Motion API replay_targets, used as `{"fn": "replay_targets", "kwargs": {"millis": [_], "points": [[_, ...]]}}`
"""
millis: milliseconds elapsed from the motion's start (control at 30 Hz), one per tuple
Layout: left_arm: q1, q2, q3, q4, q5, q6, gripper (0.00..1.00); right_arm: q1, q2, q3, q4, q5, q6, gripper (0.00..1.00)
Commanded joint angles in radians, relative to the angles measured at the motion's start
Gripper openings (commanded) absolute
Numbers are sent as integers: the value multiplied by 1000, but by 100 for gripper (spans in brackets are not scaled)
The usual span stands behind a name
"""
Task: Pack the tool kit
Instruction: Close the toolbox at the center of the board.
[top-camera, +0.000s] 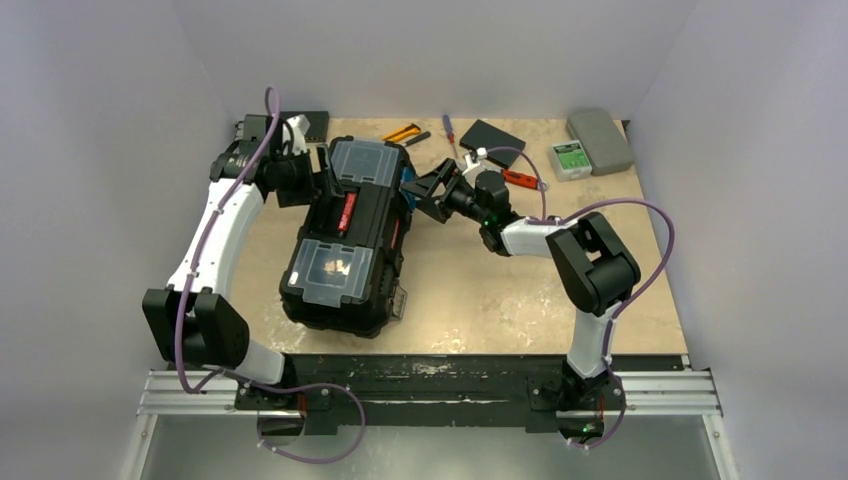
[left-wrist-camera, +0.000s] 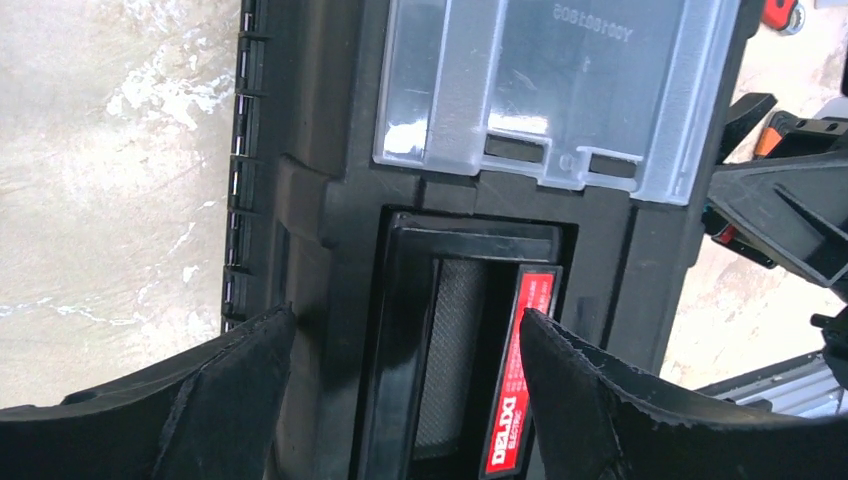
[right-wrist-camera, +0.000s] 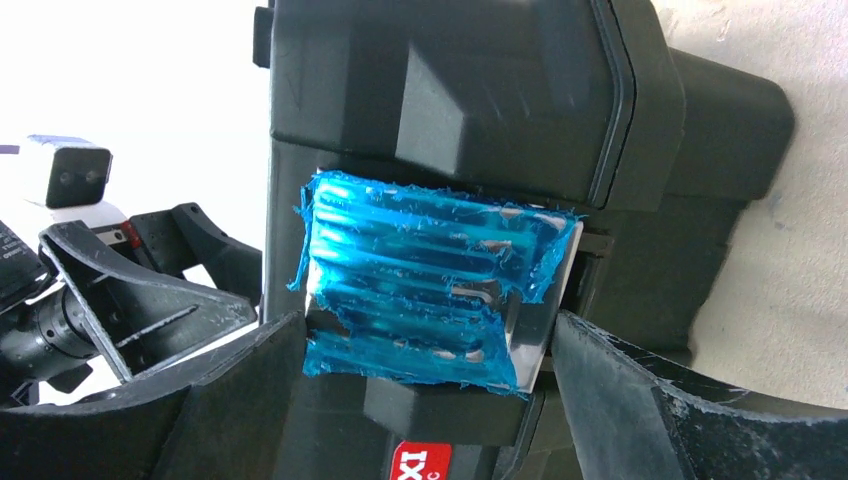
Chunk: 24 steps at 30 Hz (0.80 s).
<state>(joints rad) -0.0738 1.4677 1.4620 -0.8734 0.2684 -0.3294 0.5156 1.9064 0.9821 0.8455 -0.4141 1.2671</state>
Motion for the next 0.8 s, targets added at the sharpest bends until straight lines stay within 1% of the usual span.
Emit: {"fn": "replay_targets", "kwargs": {"millis": [0, 200, 333, 467, 567, 700, 767], "points": [[12, 44, 3, 3, 70, 23, 80, 15, -25, 100, -146, 7, -42, 89], [12, 94, 8, -7, 120, 45, 78, 16, 12, 158, -206, 5, -46, 89], [12, 122, 9, -7, 173, 46, 75, 18, 34, 180, -252, -1, -48, 86], [12, 128, 9, -5, 194, 46, 72, 17, 30, 160, -236, 9, -34, 74], [12, 125, 9, -3, 189, 46, 71, 17, -5, 152, -307, 45, -60, 70], [12, 124, 9, -4, 189, 44, 71, 18, -68, 140, -418, 146, -136, 69], [12, 124, 9, -3, 187, 44, 71, 18, -80, 143, -452, 172, -153, 69]]}}
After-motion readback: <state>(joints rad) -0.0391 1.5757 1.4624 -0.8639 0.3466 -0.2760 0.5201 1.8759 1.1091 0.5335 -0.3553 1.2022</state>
